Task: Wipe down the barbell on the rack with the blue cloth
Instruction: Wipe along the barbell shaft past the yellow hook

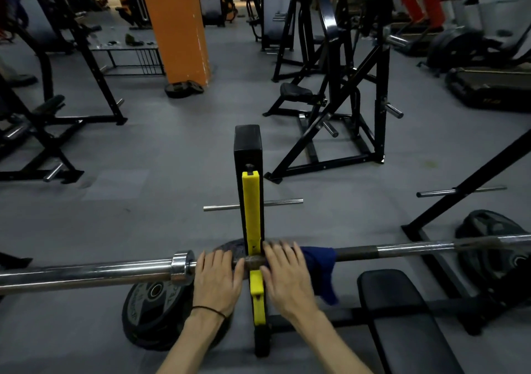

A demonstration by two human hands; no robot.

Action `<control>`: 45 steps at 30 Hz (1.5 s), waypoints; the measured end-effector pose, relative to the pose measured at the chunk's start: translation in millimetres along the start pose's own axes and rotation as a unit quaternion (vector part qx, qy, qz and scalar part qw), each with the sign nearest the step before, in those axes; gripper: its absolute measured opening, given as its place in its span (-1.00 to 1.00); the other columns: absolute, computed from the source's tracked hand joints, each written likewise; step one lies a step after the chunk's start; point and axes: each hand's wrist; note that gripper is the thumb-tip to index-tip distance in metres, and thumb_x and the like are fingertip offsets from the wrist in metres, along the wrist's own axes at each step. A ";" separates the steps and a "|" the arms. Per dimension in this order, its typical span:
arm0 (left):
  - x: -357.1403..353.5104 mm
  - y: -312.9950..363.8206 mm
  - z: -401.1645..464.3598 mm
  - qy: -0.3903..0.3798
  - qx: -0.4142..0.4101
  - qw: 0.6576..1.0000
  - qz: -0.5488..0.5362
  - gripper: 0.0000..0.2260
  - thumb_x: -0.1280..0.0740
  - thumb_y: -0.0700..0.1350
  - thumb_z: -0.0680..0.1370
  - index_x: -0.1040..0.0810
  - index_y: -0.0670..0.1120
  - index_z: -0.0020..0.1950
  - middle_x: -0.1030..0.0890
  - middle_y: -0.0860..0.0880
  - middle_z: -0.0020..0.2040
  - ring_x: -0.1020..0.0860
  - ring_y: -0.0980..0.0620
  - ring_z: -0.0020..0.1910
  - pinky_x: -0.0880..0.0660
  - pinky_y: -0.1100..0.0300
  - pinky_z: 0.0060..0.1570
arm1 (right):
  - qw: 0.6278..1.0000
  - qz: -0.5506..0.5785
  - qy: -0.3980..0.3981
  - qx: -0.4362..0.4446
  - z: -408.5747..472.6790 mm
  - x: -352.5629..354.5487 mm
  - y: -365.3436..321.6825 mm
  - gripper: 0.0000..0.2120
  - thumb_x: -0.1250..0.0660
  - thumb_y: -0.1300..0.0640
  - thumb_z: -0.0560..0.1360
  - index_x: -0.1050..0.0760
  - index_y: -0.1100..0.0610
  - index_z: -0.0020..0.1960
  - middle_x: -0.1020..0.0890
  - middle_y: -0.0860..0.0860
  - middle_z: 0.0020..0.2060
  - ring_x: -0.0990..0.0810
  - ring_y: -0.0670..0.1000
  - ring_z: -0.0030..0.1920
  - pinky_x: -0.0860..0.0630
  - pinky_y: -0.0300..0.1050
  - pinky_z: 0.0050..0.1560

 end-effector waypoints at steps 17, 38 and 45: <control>3.8 -4.5 39.0 -0.082 -0.049 0.986 0.134 -0.62 -0.13 -0.09 0.53 -0.54 -0.13 -0.44 -0.48 -0.09 -0.57 -0.45 -0.10 -0.66 -0.22 0.25 -0.50 | 0.999 0.009 -0.029 0.026 -11.8 17.0 26.2 -0.47 0.03 -0.17 0.71 -0.41 0.09 0.50 -0.57 0.06 0.34 -0.51 0.09 0.37 -0.15 0.02 0.53; -0.3 -6.1 17.1 0.056 -0.060 0.994 0.075 -0.72 -0.16 0.00 0.62 -0.50 -0.04 -0.23 -0.48 -0.05 -0.32 -0.47 -0.12 -0.32 -0.39 -0.01 -0.30 | 0.989 0.049 0.027 -0.140 -5.4 -7.3 -21.1 -0.37 0.03 -0.23 0.70 -0.51 0.22 0.37 -0.57 0.13 0.32 -0.45 0.16 0.42 -0.07 0.16 0.56; 5.3 2.0 29.3 0.041 0.001 0.998 0.048 -0.62 -0.17 0.00 0.54 -0.54 -0.10 -0.43 -0.52 -0.12 -0.51 -0.47 -0.14 -0.58 -0.41 0.11 -0.50 | 0.982 -0.003 0.073 -0.177 -22.8 24.6 68.2 -0.48 0.02 -0.12 0.71 -0.55 0.19 0.30 -0.60 0.11 0.23 -0.53 0.20 0.32 -0.17 0.18 0.53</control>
Point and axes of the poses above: each hand's wrist, its own z-axis towards the middle knuckle, its own x-axis out of the back of the hand, y = z × x
